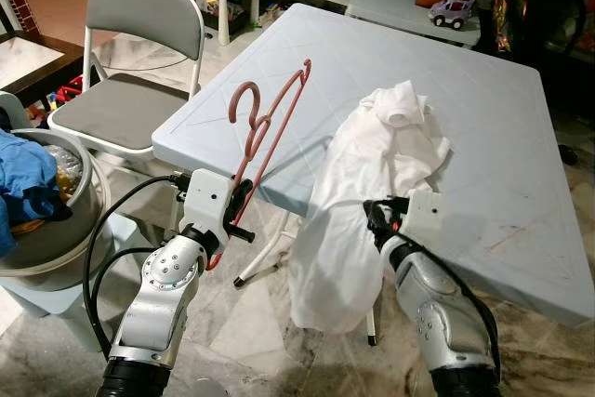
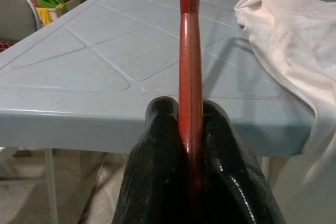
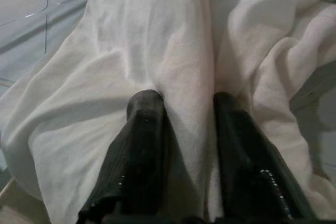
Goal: Hang hanger
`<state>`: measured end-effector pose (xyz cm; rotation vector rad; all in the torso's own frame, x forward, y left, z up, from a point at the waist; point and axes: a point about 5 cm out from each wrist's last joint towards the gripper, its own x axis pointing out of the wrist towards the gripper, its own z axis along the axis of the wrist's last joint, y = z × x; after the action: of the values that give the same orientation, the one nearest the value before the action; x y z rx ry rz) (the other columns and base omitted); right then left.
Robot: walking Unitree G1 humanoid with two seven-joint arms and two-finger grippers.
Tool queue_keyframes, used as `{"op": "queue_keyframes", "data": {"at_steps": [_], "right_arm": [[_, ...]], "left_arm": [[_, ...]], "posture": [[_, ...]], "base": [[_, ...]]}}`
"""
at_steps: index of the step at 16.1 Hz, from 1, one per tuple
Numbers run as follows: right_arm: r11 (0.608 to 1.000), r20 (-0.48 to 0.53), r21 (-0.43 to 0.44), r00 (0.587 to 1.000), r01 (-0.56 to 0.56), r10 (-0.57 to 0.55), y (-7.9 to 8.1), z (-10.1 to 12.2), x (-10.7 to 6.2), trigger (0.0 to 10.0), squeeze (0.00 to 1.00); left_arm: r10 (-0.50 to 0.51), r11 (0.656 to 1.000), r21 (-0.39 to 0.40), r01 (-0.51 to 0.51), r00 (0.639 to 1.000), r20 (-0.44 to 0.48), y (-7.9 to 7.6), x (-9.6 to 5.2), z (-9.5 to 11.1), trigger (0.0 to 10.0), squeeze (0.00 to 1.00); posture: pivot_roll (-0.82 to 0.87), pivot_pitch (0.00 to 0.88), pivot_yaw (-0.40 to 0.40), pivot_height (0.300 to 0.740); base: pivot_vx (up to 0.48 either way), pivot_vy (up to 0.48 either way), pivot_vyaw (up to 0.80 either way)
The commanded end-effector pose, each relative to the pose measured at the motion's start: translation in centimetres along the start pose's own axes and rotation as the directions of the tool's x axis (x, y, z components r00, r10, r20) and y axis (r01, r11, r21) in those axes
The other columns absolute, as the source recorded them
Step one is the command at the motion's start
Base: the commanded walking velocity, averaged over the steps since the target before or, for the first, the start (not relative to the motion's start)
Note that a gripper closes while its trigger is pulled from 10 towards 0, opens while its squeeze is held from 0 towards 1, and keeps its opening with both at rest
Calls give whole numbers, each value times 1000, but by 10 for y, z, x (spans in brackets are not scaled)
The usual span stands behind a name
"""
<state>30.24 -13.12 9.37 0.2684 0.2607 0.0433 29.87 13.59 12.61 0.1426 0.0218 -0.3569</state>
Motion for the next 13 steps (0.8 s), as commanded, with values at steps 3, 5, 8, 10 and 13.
{"op": "queue_keyframes", "data": {"at_steps": [3, 5, 8, 10, 13], "right_arm": [[999, -70, 33, 997, -25, 27, -3, 0, 11, 0, 0], [996, -47, 21, 995, -87, 88, 2, 24, 28, 0, 0], [988, -16, 8, 988, -155, 155, 10, 56, 48, 0, 0], [985, 30, -26, 985, -170, 171, 14, 91, 63, 0, 0], [983, 148, -83, 973, -165, 176, 18, 155, 75, 0, 0]], "left_arm": [[-23, 1000, -5, 23, 1000, -4, -5, 1, -1, 10000, 0], [-20, 1000, -6, 20, 1000, -3, -5, 1, 0, 10000, 0], [-7, 1000, -2, 7, 1000, 0, -4, 0, 0, 10000, 0], [13, 1000, 2, -13, 1000, 4, -1, -1, 1, 10000, 0], [18, 1000, 1, -18, 1000, 5, -1, -2, 1, 10000, 0]], "posture": [[294, 96, -129, 740], [299, 97, -135, 740], [312, 101, -142, 740], [326, 103, -147, 740], [335, 108, -150, 740]], "base": [[0, 0, 0], [0, 0, 0], [0, 0, 0], [0, 0, 0], [0, 0, 0]]}}
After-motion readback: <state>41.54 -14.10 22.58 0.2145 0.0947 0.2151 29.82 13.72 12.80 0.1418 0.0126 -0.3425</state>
